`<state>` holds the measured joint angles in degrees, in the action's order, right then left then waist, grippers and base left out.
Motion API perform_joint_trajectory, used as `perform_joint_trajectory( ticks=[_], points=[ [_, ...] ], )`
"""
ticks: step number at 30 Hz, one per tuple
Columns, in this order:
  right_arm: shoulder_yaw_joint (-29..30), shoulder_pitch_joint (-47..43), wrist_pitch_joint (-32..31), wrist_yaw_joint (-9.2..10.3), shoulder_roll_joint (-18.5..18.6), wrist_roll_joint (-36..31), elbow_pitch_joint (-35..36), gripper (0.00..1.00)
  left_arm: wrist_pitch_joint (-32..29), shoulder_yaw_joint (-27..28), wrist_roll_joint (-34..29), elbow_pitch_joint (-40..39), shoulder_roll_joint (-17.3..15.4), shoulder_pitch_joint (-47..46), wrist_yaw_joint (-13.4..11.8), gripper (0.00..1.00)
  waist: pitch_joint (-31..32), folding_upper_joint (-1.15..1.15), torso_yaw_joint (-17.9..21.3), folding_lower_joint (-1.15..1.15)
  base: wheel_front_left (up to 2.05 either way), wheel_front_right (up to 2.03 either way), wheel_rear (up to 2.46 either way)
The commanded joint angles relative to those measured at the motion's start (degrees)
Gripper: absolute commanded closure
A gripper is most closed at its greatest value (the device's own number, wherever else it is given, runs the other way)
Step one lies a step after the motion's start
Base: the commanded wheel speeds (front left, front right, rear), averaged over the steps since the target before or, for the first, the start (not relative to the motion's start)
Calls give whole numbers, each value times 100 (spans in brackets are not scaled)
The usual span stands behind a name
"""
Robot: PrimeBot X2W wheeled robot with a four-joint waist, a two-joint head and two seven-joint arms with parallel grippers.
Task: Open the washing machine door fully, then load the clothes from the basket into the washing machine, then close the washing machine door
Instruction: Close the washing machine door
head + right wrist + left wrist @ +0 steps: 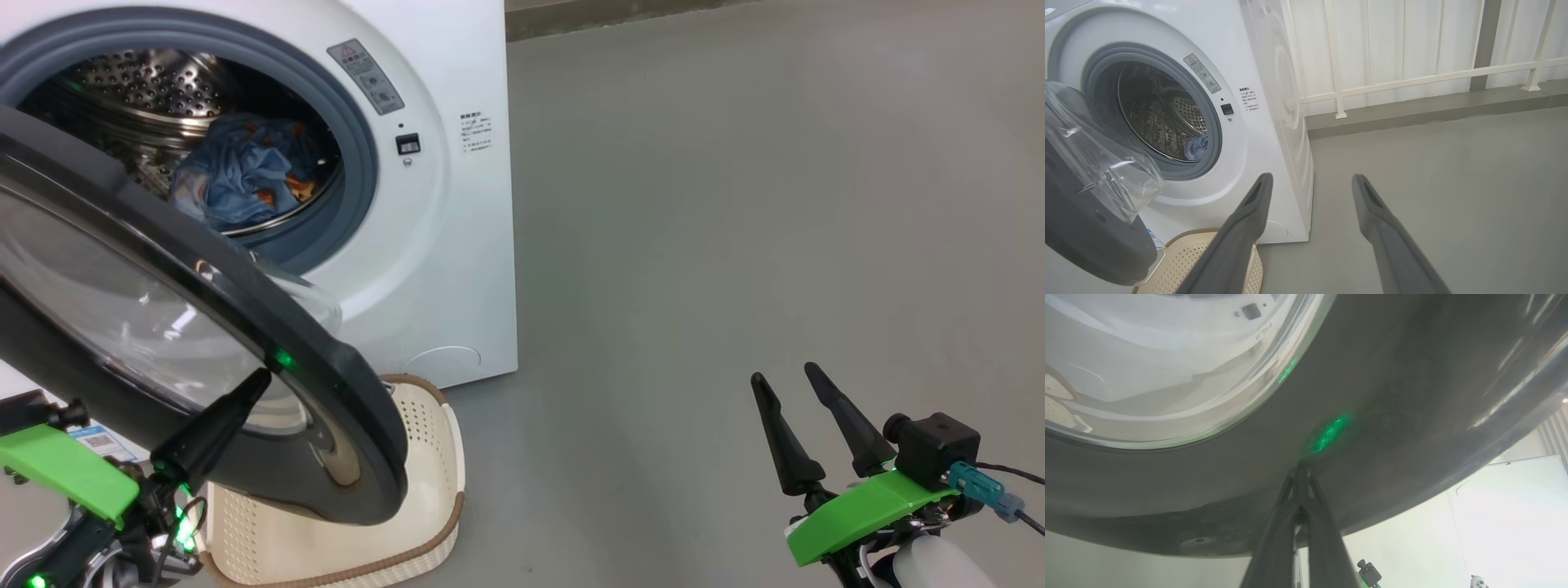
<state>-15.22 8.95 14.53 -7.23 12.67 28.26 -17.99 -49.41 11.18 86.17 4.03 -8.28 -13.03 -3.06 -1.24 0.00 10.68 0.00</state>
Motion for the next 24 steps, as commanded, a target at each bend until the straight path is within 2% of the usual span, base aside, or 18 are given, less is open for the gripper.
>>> perform_joint_trajectory(
  ticks=[1,17,18,20,21,24],
  points=[
    [-96,178,47,-25,72,-11,121,0,8,177,-40,-103,-119,-279,47,100,7,0,-21,0,0,0,0],
    [-138,141,47,-25,89,6,88,0,145,279,-160,-114,-166,-167,185,100,145,0,-405,0,0,0,0],
    [-138,138,47,-25,89,7,89,0,192,294,-216,-114,-192,-153,223,89,144,0,-430,0,0,0,0],
    [-144,133,47,-25,84,10,93,0,321,334,-327,-117,-219,-120,324,38,144,0,-474,0,0,0,0],
    [-137,129,47,-25,82,9,93,0,389,346,-400,-119,-238,-95,379,3,142,0,-499,0,0,0,0],
    [-118,124,47,-25,79,7,96,0,605,361,-669,-97,-327,-33,600,0,132,0,-566,0,0,0,0]
  ],
)
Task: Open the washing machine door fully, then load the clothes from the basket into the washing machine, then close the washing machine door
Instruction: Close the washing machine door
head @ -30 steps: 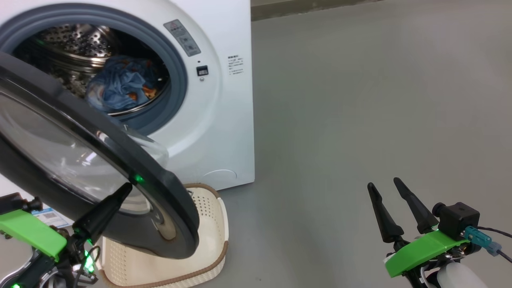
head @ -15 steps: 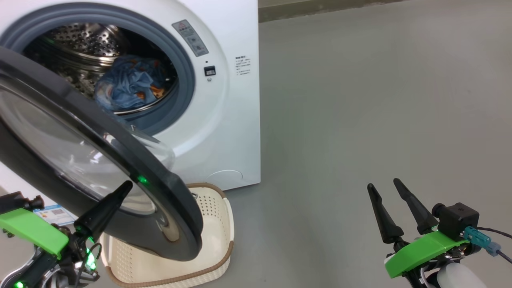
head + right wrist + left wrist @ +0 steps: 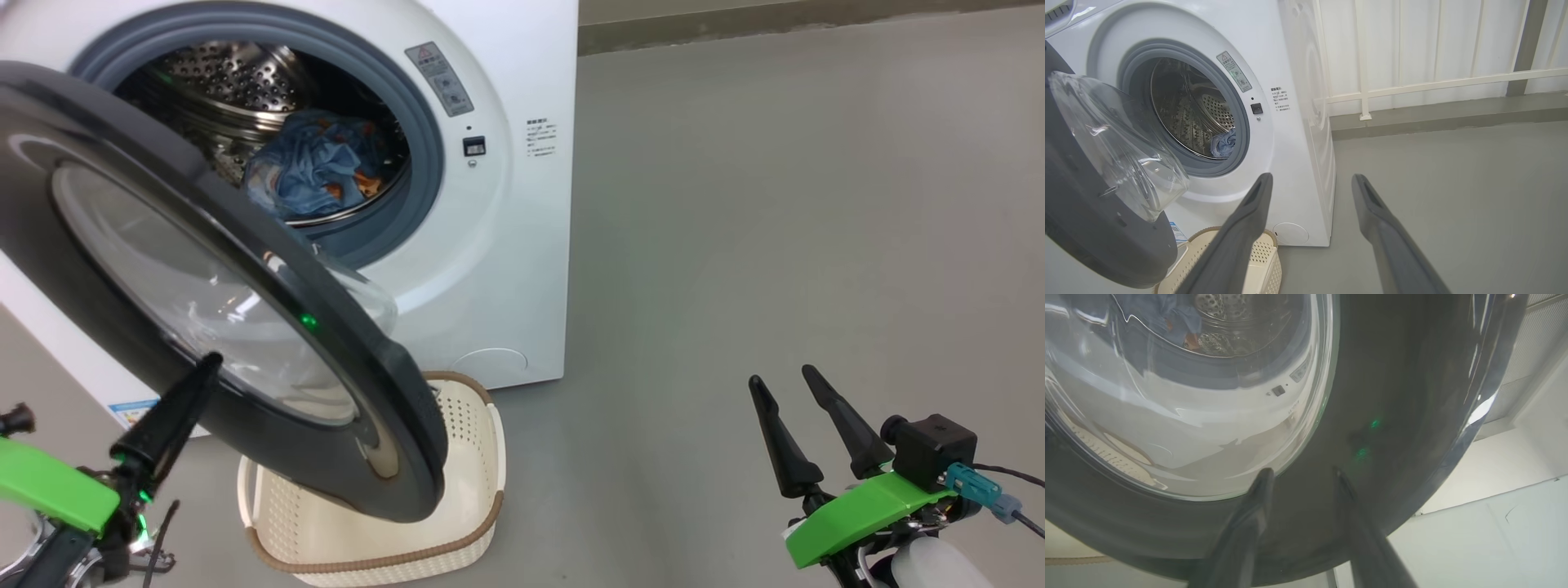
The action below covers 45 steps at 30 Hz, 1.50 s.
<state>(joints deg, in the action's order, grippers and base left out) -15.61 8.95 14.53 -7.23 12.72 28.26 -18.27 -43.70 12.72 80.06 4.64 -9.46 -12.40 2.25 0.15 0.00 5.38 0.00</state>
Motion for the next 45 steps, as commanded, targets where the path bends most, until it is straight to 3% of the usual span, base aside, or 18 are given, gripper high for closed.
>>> perform_joint_trajectory(
  ticks=[1,10,18,29,37,45],
  points=[
    [-66,121,47,-25,74,4,125,0,175,209,-206,-155,-234,-52,192,0,-11,0,-78,0,0,0,0],
    [4,118,47,-25,65,-5,144,0,1358,151,-1343,-197,-417,70,479,0,-48,0,-216,0,0,0,0],
    [13,122,47,-25,44,-10,163,0,2651,-122,-2089,-198,-455,303,521,0,-83,0,-235,0,0,0,0],
    [8,161,47,-25,62,20,173,0,4602,-782,-3106,105,-763,820,523,0,-95,0,-149,0,0,0,0],
    [16,184,47,-25,66,7,182,0,5449,-1277,-3560,530,-967,872,523,0,-124,0,-118,0,0,0,0],
    [20,189,47,-25,60,4,182,0,5787,-1350,-4242,871,-1000,835,361,0,-117,0,-88,0,0,0,0]
  ],
)
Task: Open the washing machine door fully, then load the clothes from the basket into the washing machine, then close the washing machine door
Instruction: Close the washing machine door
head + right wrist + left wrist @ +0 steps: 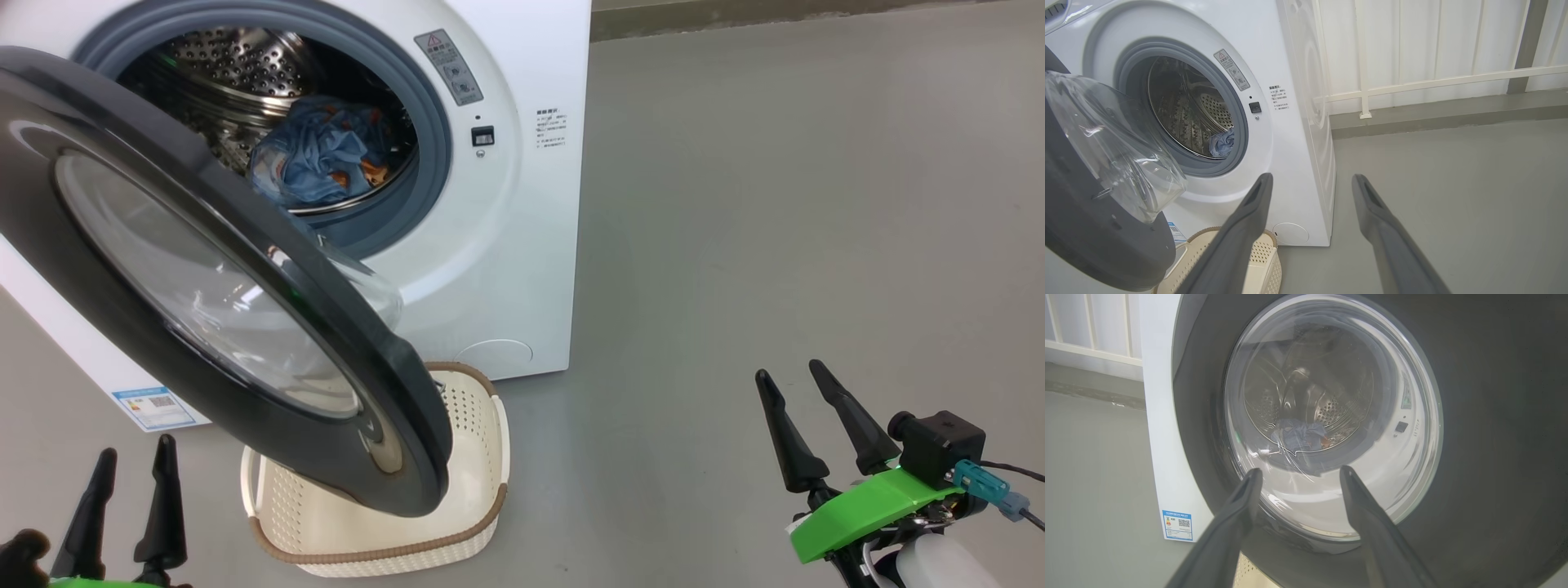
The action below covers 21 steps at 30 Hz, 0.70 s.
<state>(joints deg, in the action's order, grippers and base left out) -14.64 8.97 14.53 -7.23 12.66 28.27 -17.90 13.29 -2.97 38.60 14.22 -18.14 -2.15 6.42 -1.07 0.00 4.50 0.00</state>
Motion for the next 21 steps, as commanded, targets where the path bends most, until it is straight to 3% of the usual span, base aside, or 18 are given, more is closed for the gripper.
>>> perform_joint_trajectory(
  ticks=[1,21],
  points=[
    [-76,185,47,-25,67,3,145,0,106,217,-177,-78,-122,-189,-90,0,3,0,0,0,0,0,0],
    [-80,212,47,-25,95,0,136,0,170,375,-898,-113,94,-163,-208,0,-15,0,-33,0,0,0,0]
  ],
)
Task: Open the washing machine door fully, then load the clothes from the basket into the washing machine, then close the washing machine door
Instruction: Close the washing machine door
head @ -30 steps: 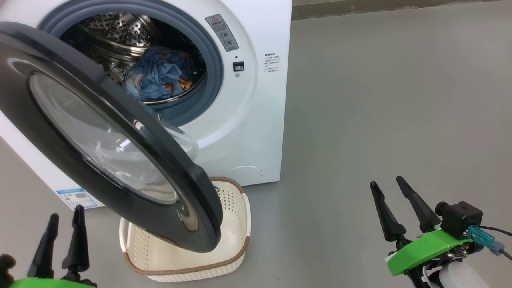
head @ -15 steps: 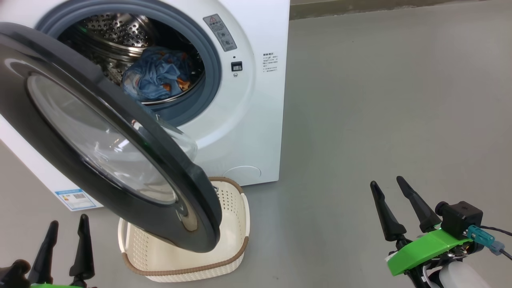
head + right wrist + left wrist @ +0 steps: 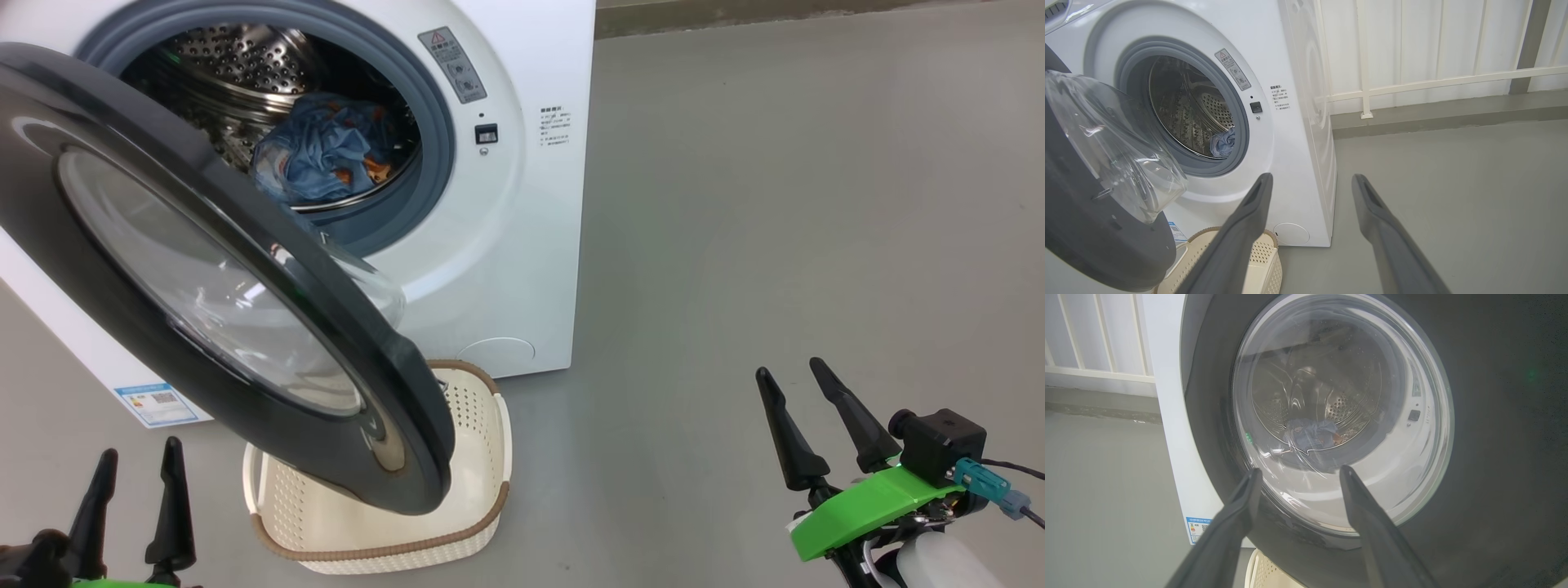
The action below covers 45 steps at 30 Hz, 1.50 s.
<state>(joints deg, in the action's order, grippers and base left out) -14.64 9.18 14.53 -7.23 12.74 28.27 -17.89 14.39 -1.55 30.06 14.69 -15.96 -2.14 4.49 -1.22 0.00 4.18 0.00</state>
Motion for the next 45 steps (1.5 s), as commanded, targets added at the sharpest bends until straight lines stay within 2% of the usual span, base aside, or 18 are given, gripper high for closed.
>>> perform_joint_trajectory(
  ticks=[1,30,31,32,34,35,45],
  points=[
    [-81,193,47,-25,88,1,134,0,60,244,-63,-166,-112,-159,-11,0,1,0,-2,0,0,0,0],
    [-144,169,47,-25,118,11,126,0,61,328,-229,-106,65,-112,80,0,34,0,-64,0,0,0,0],
    [-147,166,47,-25,120,11,131,5,61,325,-229,-106,70,-114,84,0,29,0,-78,0,0,0,0],
    [-149,163,47,-25,121,12,134,30,61,322,-229,-106,76,-114,88,0,24,0,-96,0,0,0,0],
    [-159,162,47,-25,126,14,153,89,61,316,-226,-103,85,-115,94,0,17,0,-147,0,0,0,0],
    [-180,162,47,-25,136,12,175,100,61,313,-225,-101,90,-117,98,0,13,0,-181,0,0,0,0],
    [-200,288,47,-25,202,-69,1109,100,61,316,-232,-86,166,-141,116,0,-36,0,-625,0,0,0,0]
  ],
)
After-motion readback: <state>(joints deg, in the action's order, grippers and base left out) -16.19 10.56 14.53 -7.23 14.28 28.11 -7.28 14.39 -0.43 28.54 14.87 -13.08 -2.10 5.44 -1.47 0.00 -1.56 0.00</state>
